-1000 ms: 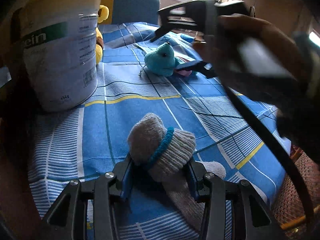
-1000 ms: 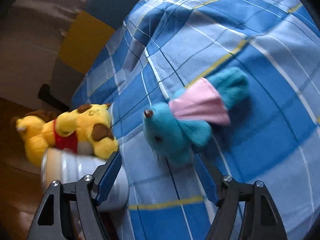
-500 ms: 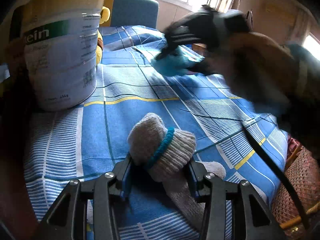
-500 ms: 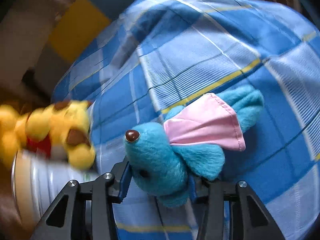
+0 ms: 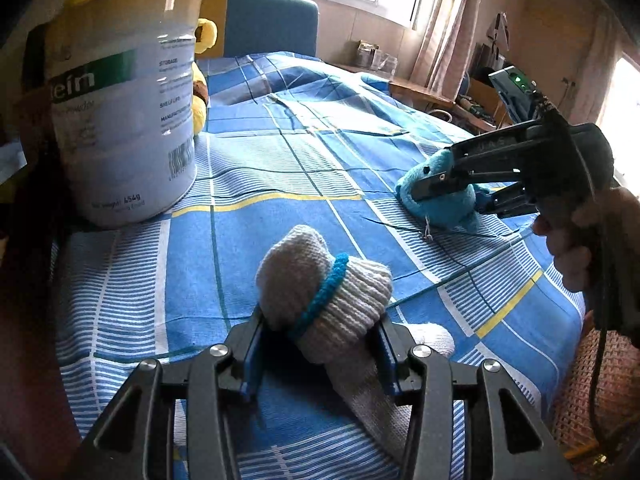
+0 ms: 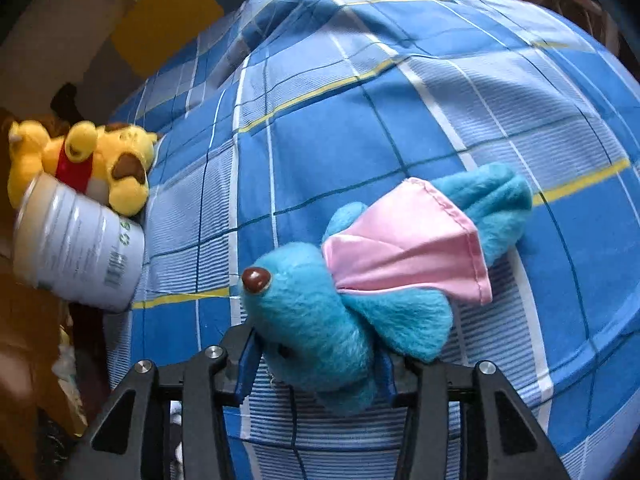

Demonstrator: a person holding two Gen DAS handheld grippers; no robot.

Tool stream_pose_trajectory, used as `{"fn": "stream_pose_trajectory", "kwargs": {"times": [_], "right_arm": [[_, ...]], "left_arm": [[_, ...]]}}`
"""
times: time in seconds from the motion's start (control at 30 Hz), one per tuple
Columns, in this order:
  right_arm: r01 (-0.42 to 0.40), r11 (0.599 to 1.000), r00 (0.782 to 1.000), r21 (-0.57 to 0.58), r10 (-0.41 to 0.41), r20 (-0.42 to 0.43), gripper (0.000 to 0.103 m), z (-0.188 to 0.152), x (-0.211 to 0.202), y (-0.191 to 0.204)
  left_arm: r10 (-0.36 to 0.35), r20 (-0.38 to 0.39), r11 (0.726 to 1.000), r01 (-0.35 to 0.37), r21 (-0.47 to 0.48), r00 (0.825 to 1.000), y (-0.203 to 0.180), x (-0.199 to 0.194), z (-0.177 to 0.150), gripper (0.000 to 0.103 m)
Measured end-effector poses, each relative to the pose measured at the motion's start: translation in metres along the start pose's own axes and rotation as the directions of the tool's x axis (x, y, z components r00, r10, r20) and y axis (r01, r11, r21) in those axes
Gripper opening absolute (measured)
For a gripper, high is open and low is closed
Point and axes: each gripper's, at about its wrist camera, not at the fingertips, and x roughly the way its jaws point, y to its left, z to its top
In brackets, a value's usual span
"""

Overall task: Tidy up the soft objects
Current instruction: 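Grasp the blue plush bird with the right tool while the left tool holds the sock, then carry the grey-white sock into the gold tray and open the left tool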

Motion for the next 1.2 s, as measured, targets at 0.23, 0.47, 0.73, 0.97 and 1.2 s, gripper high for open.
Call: {"fn": "stream_pose_trajectory", "kwargs": {"times": [0.23,0.47,0.73,0.97,1.2], "right_arm": [[0.028,0.998,1.0,-0.051,-0.027,0.014,0.049,-0.001,0.0,0.005],[0.075,0.988,0.997,-0.133,-0.07,0.038,0.05,-0.002,0.01,0.018],[0.122,0.977,0.992,-0.177,-0.114,0.053,0.05,-0.005,0.014,0.026],[0.135,0.971,0.99,-0.196,-0.126,0.059,0.05,-0.006,0.015,0.028],[0.145,0.967,0.989,-0.21,-0.134,0.064,0.05,-0.007,0.016,0.03]], "left_arm": [[0.034,-0.06,0.999,-0.036,-0.038,0.998,0.0,-0.011,0.006,0.044],[0.078,-0.031,0.995,-0.08,-0.054,0.996,0.007,-0.044,0.005,0.044],[0.135,0.049,0.986,-0.13,-0.105,0.99,0.024,-0.092,0.015,0.044],[0.19,0.075,0.969,-0.176,-0.172,0.979,0.048,-0.119,0.015,0.044],[0.24,0.066,0.95,-0.22,-0.223,0.969,0.069,-0.129,0.011,0.044]]}}
